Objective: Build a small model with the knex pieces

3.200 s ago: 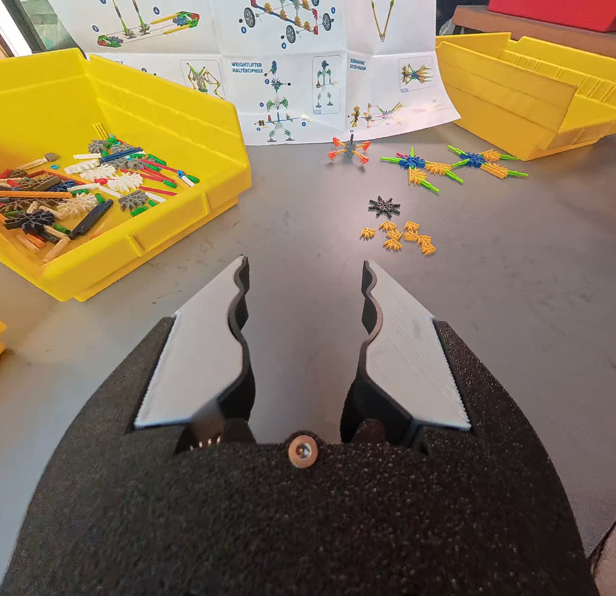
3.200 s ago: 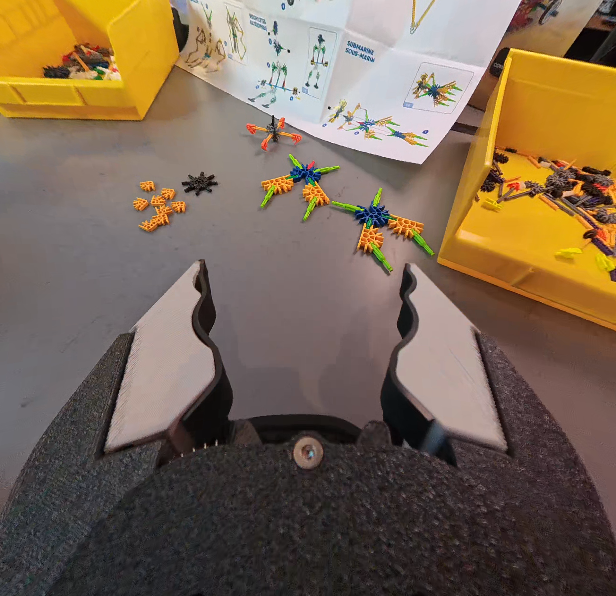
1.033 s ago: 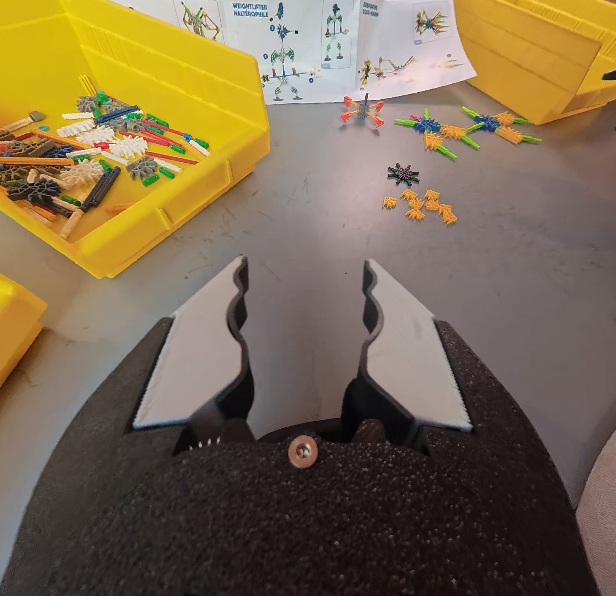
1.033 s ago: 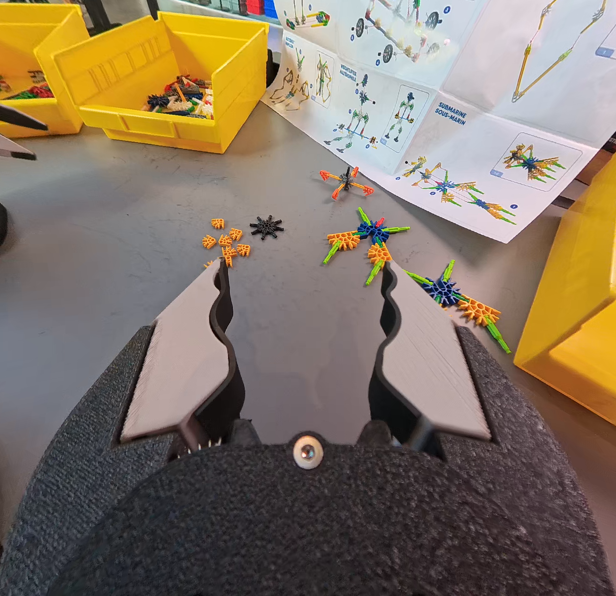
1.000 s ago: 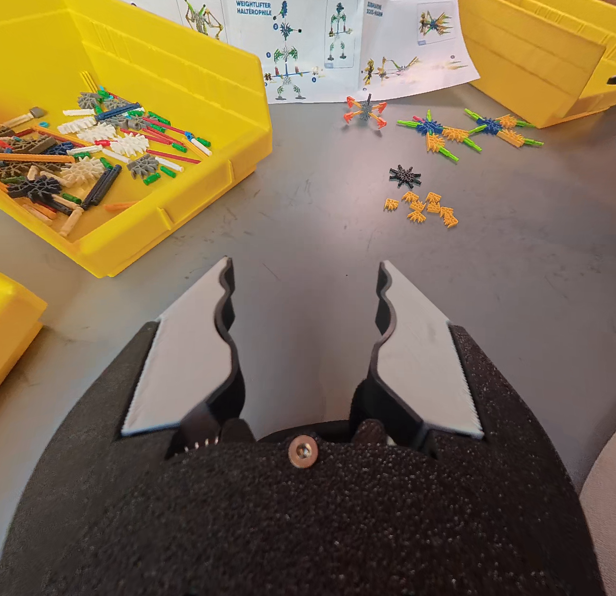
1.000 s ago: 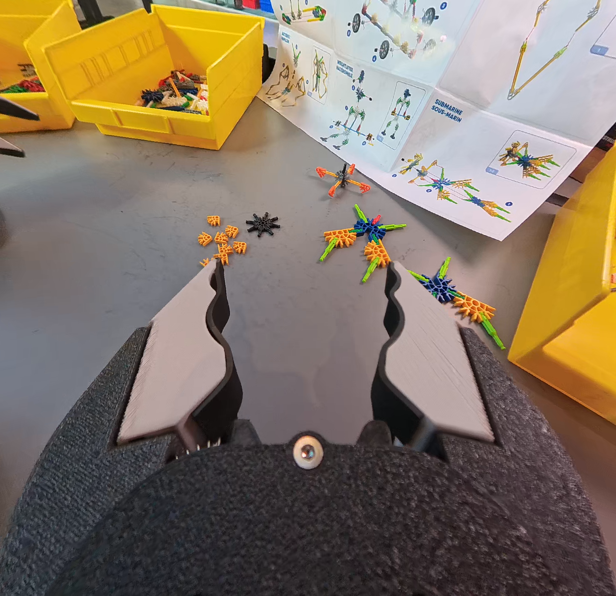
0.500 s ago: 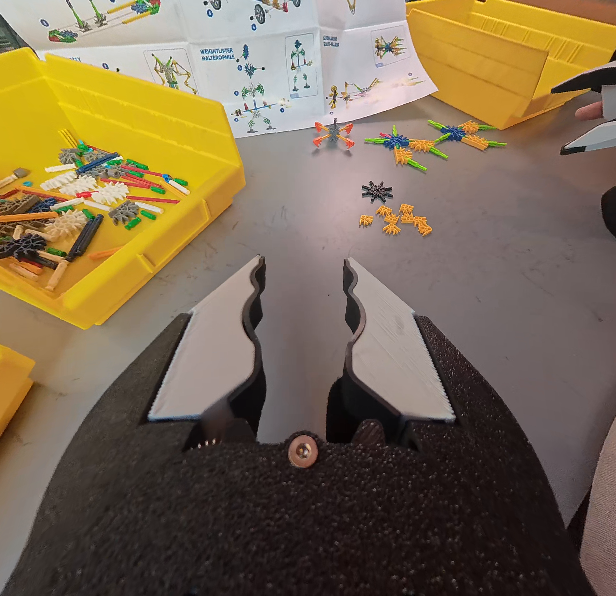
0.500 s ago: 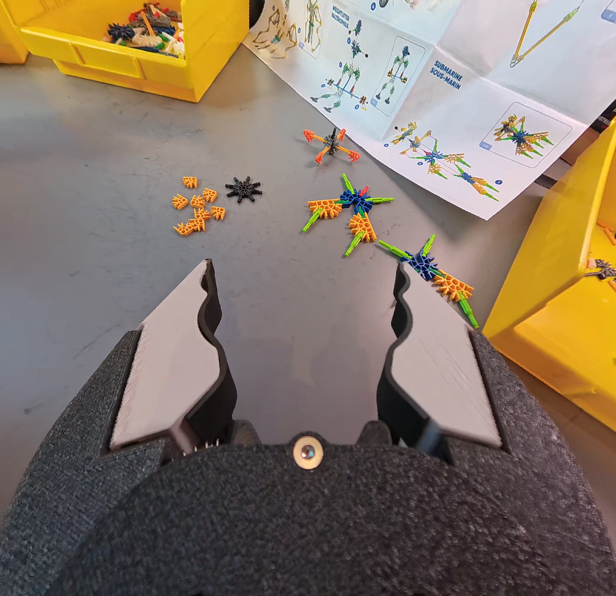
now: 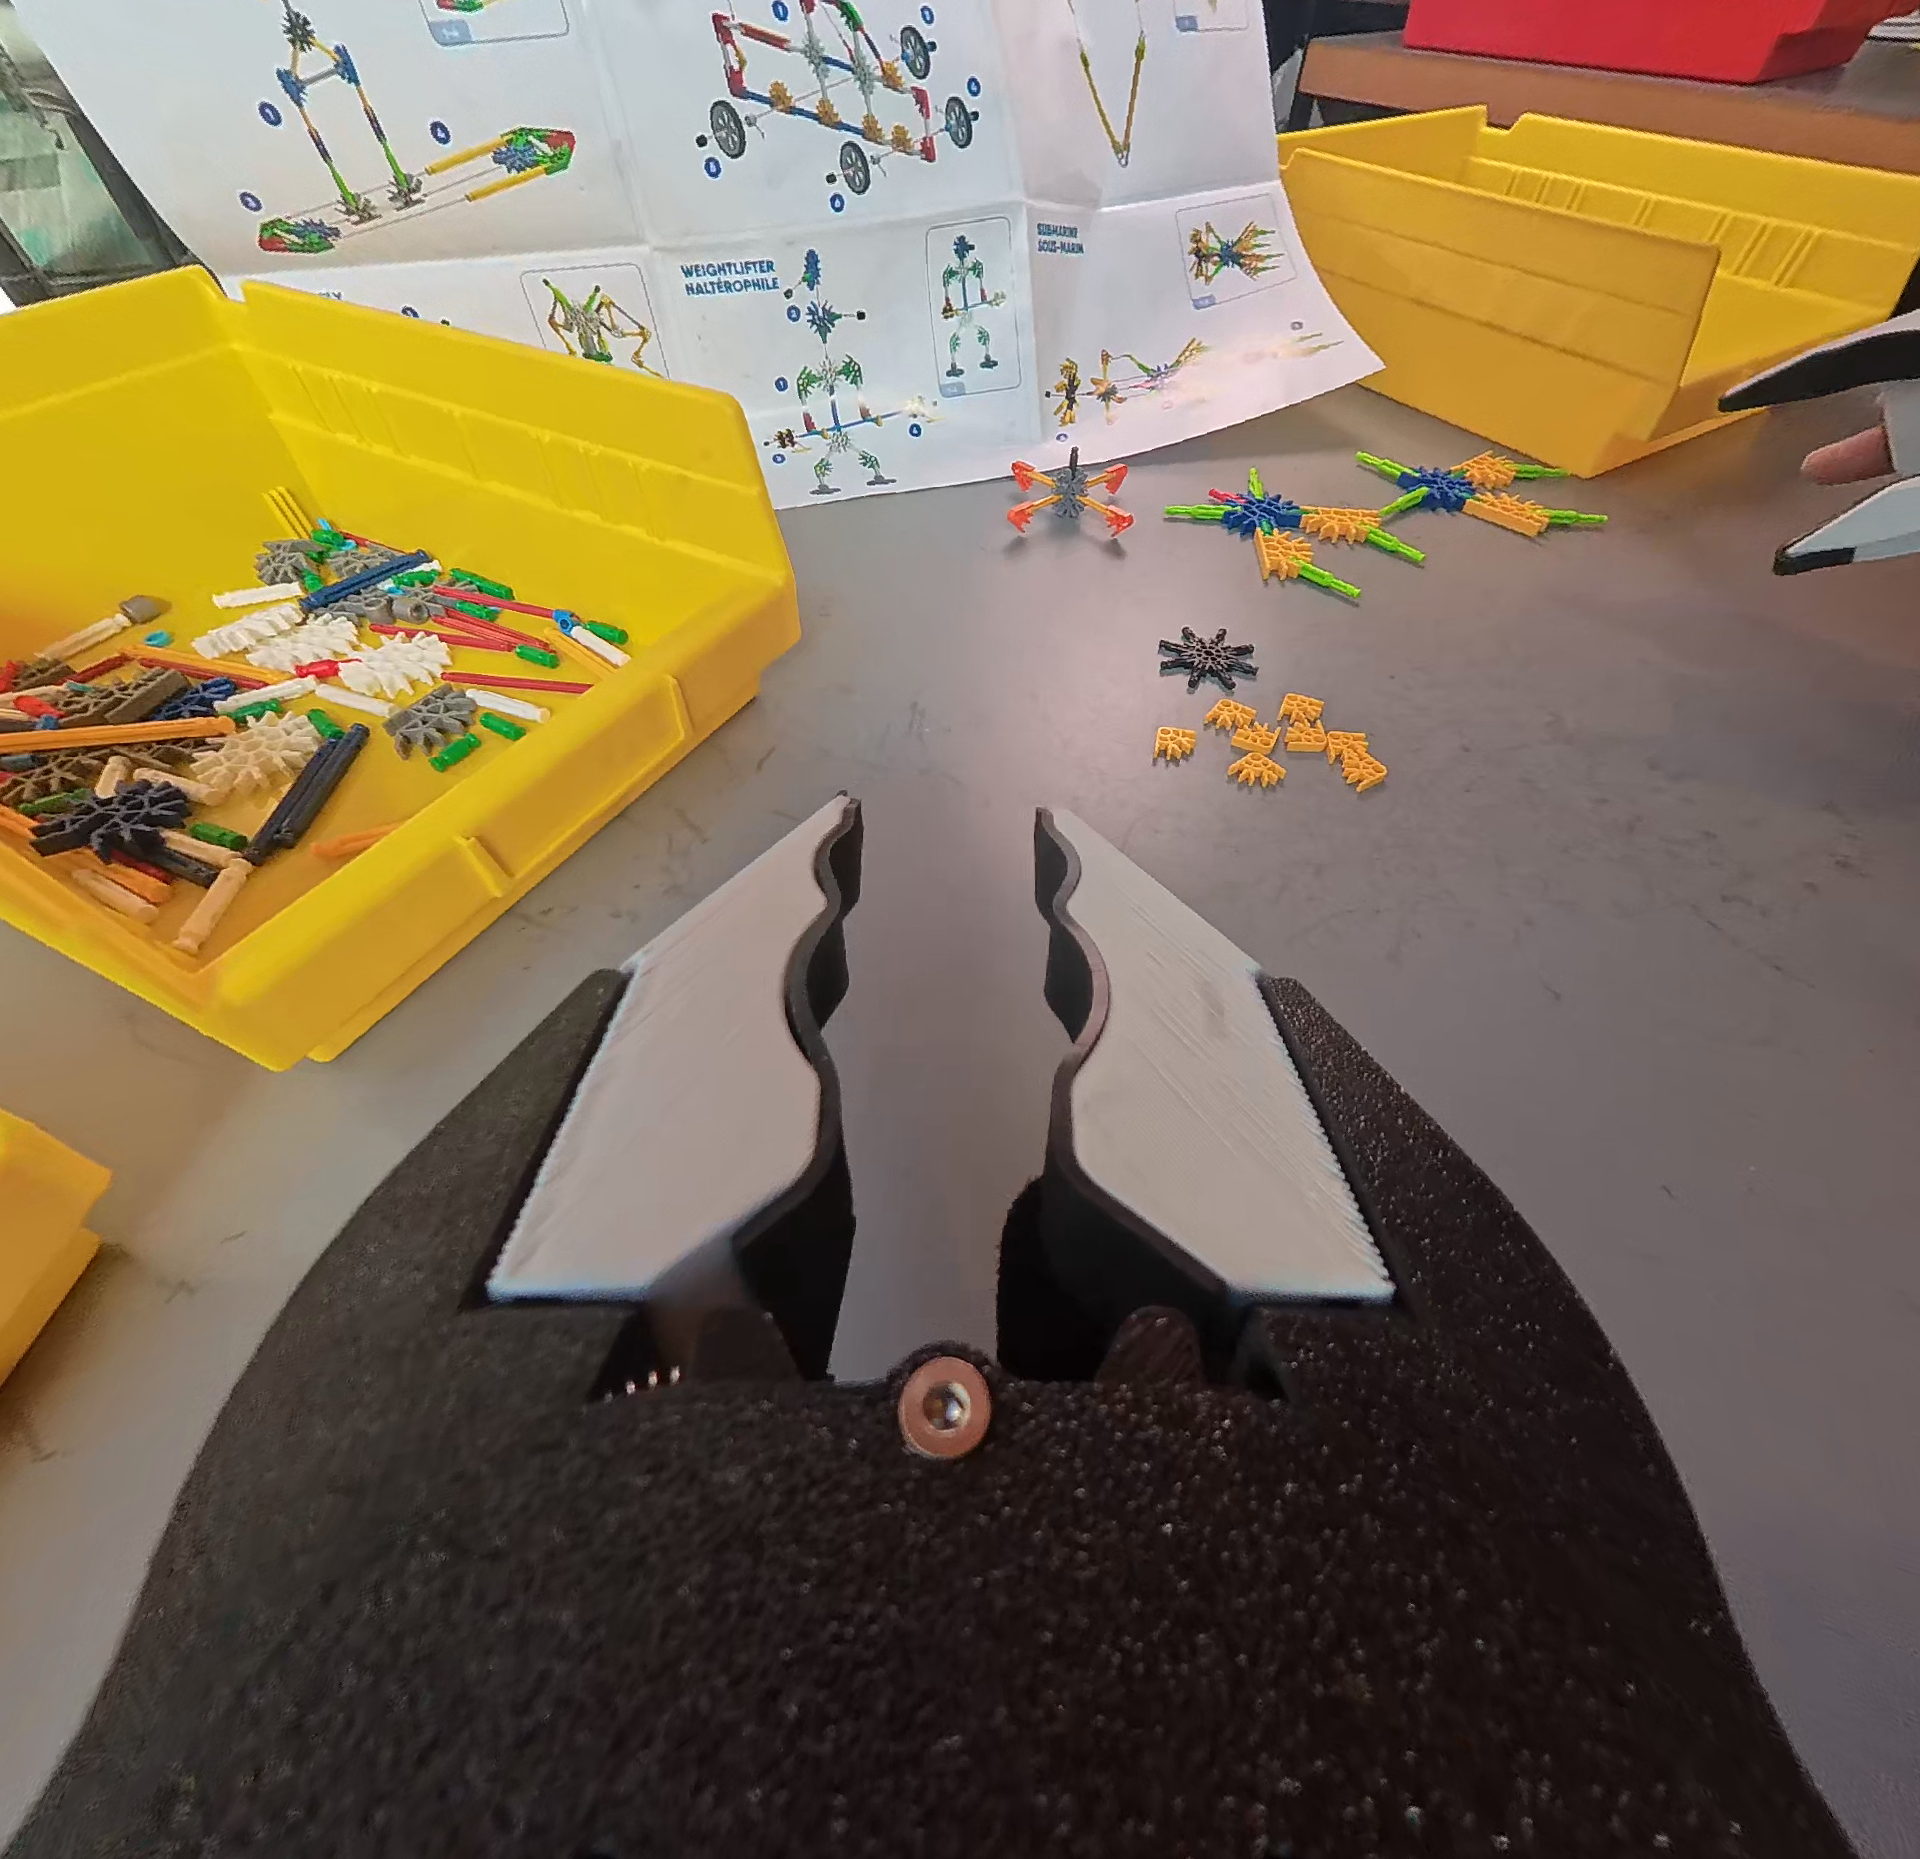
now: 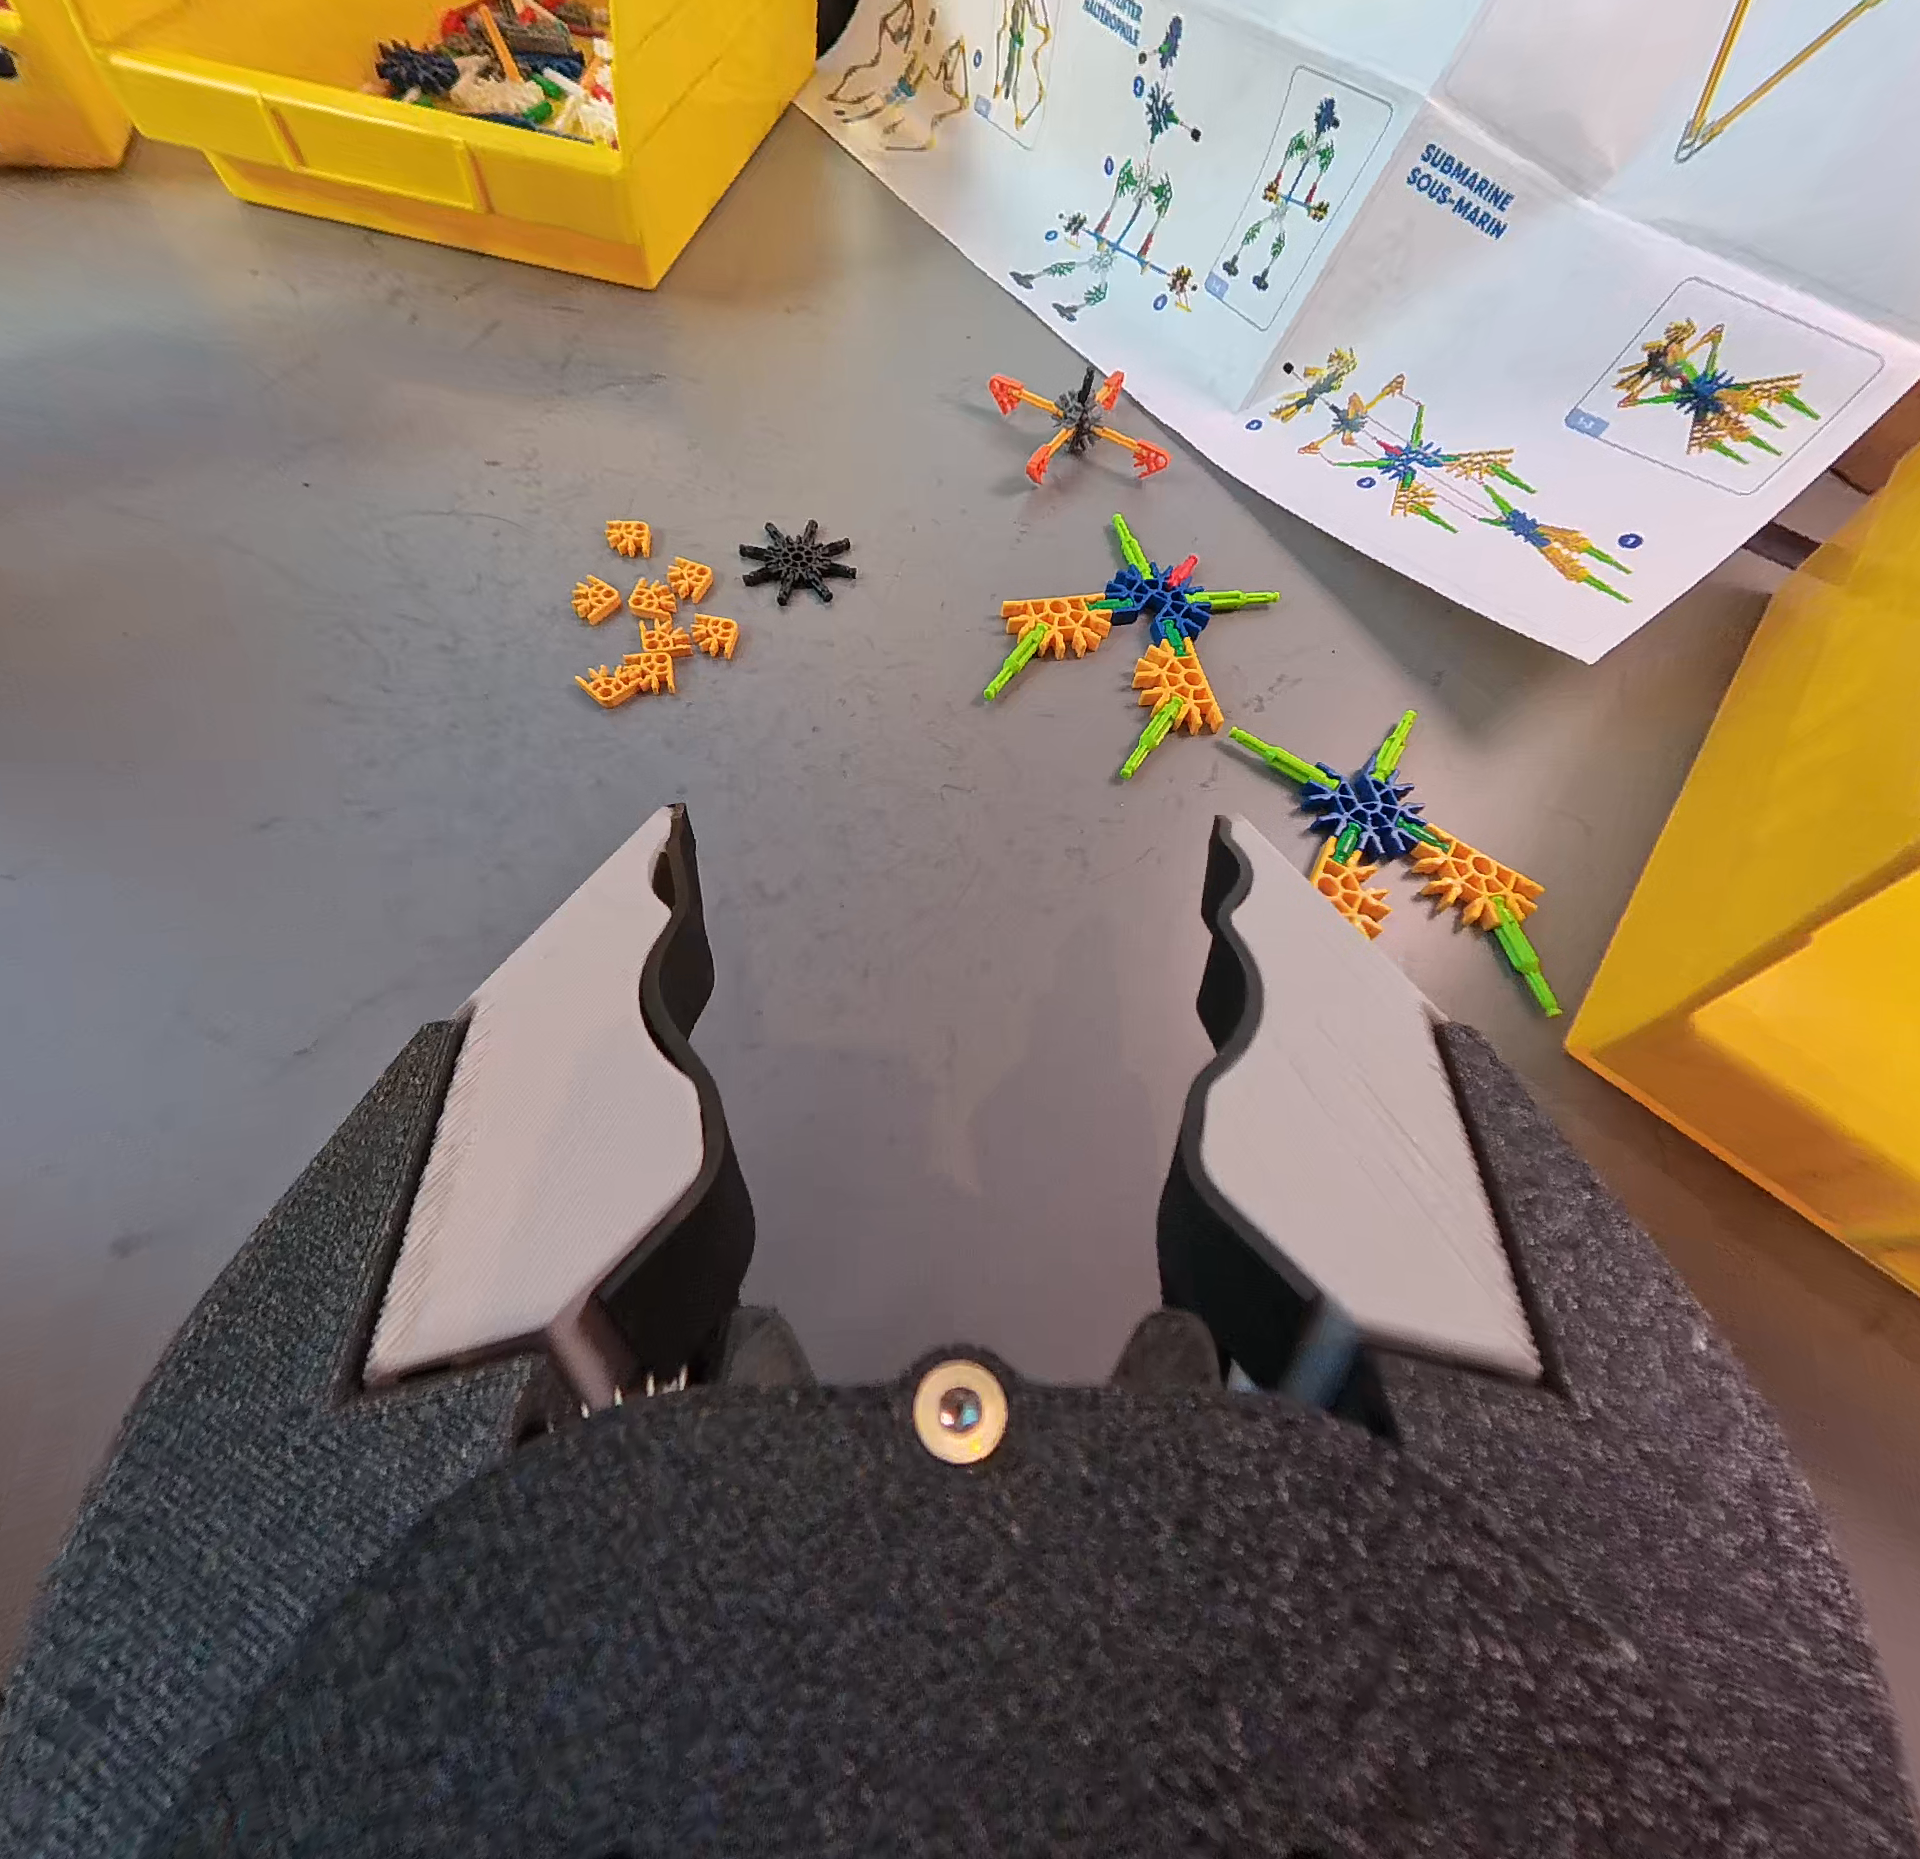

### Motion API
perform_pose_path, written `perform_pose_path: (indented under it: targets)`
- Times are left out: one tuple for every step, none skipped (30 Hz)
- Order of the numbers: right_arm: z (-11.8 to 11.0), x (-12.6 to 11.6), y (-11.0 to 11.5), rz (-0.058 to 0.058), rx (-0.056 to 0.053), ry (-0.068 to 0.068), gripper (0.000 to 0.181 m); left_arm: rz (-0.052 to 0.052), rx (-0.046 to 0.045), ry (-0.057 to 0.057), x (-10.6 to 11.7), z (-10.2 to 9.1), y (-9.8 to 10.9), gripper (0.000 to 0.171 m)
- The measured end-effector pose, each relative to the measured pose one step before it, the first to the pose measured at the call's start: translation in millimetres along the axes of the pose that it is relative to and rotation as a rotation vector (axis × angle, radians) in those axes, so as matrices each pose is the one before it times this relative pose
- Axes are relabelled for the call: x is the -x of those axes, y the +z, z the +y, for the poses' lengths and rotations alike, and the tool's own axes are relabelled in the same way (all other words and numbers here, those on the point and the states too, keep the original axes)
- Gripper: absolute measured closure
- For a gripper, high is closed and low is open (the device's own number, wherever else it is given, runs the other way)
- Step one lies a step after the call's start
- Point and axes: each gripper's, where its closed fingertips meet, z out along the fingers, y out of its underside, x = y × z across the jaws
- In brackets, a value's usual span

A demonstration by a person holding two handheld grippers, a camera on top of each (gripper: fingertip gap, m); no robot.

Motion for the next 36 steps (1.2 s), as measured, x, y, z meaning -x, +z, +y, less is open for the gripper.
perform_pose_path:
  targets:
    - [1.51, 1.43, 1.48, -0.0070, 0.0063, 0.0028, 0.087, 0.0040, 0.00446, -0.0120, -0.21, 0.91, 0.73, 0.134]
    - [0.71, 1.14, 1.46, -0.0066, 0.0050, 0.0019, 0.087, 0.0000, 0.00456, -0.0075, 0.26, 0.91, 0.74, 0.128]
    - [-0.19, 0.51, 1.37, -0.0033, 0.0025, -0.0013, 0.087, -0.0005, 0.00992, -0.0027, 0.01, 1.47, 0.93, 0.123]
    - [-0.84, 0.00, 1.09, -0.0019, 0.0013, -0.0041, 0.087, 0.0019, 0.01067, -0.0009, -0.31, 1.55, 1.24, 0.121]
    - [-1.37, -0.27, 1.07, -0.0020, -0.0010, -0.0037, 0.088, 0.0050, 0.01015, 0.0016, -0.96, 1.37, 1.26, 0.121]
    - [-1.48, -0.05, 0.98, -0.0039, -0.0018, -0.0014, 0.089, 0.0039, 0.00723, 0.0045, -1.03, 0.90, 1.03, 0.122]
    - [-1.12, 0.07, 1.11, -0.0054, -0.0011, 0.0001, 0.090, 0.0052, 0.00463, 0.0049, -1.42, 0.40, 0.69, 0.123]
    - [-0.54, 0.41, 1.02, -0.0060, -0.0012, -0.0002, 0.092, 0.0081, 0.00226, 0.0042, -1.77, 0.28, 0.57, 0.126]
    - [0.23, 0.93, 1.20, -0.0072, -0.0002, -0.0002, 0.094, 0.0081, 0.00194, 0.0050, -1.67, 0.59, 0.50, 0.132]
    - [1.28, 1.36, 1.33, -0.0086, 0.0044, -0.0012, 0.097, 0.0055, 0.00418, 0.0059, -1.42, 0.97, 0.45, 0.141]
    - [1.34, 1.27, 1.00, -0.0046, 0.0040, -0.0060, 0.102, -0.0029, 0.00446, 0.0053, -0.32, 0.82, 0.60, 0.148]
    - [0.15, 0.15, 0.21, 0.0050, -0.0014, -0.0093, 0.114, -0.0092, 0.00364, 0.0060, 0.57, 0.54, 0.49, 0.148]
    - [-0.48, -0.40, -0.45, 0.0102, -0.0030, -0.0086, 0.131, -0.0069, 0.00153, 0.0063, 0.17, 0.16, 0.30, 0.149]
    - [-1.43, 0.73, -0.73, -0.0003, -0.0074, -0.0094, 0.144, -0.0050, 0.00117, 0.0058, 0.02, 0.34, 0.24, 0.153]
    - [-2.06, -0.01, -0.96, 0.0020, -0.0098, -0.0060, 0.153, -0.0011, 0.00272, 0.0048, -0.47, 0.53, 0.19, 0.160]
    - [-2.37, -2.10, -1.08, 0.0120, -0.0110, -0.0043, 0.160, -0.0014, 0.00366, 0.0038, -0.21, 0.67, 0.37, 0.167]
    - [-1.81, -2.46, -0.86, 0.0102, -0.0077, -0.0025, 0.163, -0.0056, 0.00332, 0.0033, 0.34, 0.43, 0.32, 0.171]
    - [-1.64, -2.54, -0.70, 0.0083, -0.0061, 0.0005, 0.169, -0.0066, 0.00250, 0.0024, 0.57, 0.29, 0.19, 0.171]
    - [-1.32, -1.62, -0.38, 0.0022, -0.0041, 0.0045, 0.172, -0.0061, 0.00038, 0.0003, 0.72, -0.01, 0.11, 0.171]
    - [-0.91, -0.85, -0.17, -0.0009, -0.0011, 0.0089, 0.174, -0.0042, -0.00178, -0.0015, 0.69, -0.19, -0.26, 0.171]
    - [-1.30, -1.15, -0.07, 0.0041, -0.0049, 0.0096, 0.176, -0.0013, -0.00342, -0.0038, 0.52, -0.34, -0.57, 0.171]
    - [-1.07, -0.77, 0.13, 0.0038, -0.0052, 0.0066, 0.178, -0.0034, -0.00430, -0.0066, 1.05, -0.33, -0.81, 0.171]
    - [-0.26, -0.09, 0.37, 0.0016, -0.0009, 0.0040, 0.179, -0.0032, -0.00575, -0.0080, 1.18, -0.29, -0.80, 0.171]
    - [0.77, -0.12, 0.67, 0.0028, 0.0032, 0.0013, 0.181, -0.0008, -0.00687, -0.0080, 0.84, -0.61, -0.88, 0.171]
    - [1.21, 0.63, 0.73, -0.0003, 0.0052, -0.0023, 0.181, 0.0008, -0.00820, -0.0058, 0.55, -0.99, -0.90, 0.170]
    - [1.68, 1.28, 0.63, -0.0022, 0.0078, -0.0043, 0.181, 0.0018, -0.00469, -0.0047, 0.11, -0.80, -0.70, 0.163]
    - [1.74, 1.15, 0.36, 0.0002, 0.0077, -0.0053, 0.180, -0.0009, 0.00040, -0.0042, 0.53, -0.19, -0.21, 0.155]
    - [2.07, 1.17, 0.36, -0.0016, 0.0084, -0.0052, 0.178, -0.0004, 0.00182, -0.0028, 0.35, 0.16, 0.14, 0.148]
    - [1.85, 1.28, 0.34, -0.0047, 0.0077, -0.0024, 0.174, -0.0032, 0.00095, -0.0022, 0.66, 0.06, 0.13, 0.140]
    - [1.69, 1.55, 0.37, -0.0094, 0.0077, -0.0001, 0.172, -0.0024, 0.00114, -0.0024, 0.50, 0.02, -0.01, 0.133]
    - [1.04, 1.17, 0.56, -0.0091, 0.0051, 0.0012, 0.168, -0.0010, 0.00183, -0.0031, 0.41, 0.15, 0.14, 0.127]
    - [0.36, 0.19, 0.49, -0.0045, 0.0020, 0.0020, 0.165, -0.0005, 0.00226, -0.0036, 0.31, 0.21, 0.11, 0.122]
    - [0.33, 0.54, 0.77, -0.0069, 0.0034, 0.0016, 0.161, 0.0027, 0.00252, -0.0031, -0.13, 0.37, 0.03, 0.120]
    - [0.13, 0.58, 0.92, -0.0060, 0.0038, 0.0002, 0.159, 0.0065, 0.00326, -0.0034, -0.73, 0.49, 0.22, 0.118]
    - [-0.26, 0.16, 0.87, -0.0005, 0.0016, -0.0035, 0.158, 0.0073, 0.00381, -0.0049, -0.81, 0.63, 0.28, 0.118]
    - [-0.56, 0.22, 0.81, 0.0024, 0.0005, -0.0061, 0.155, 0.0063, 0.00259, -0.0050, -0.69, 0.36, 0.32, 0.115]
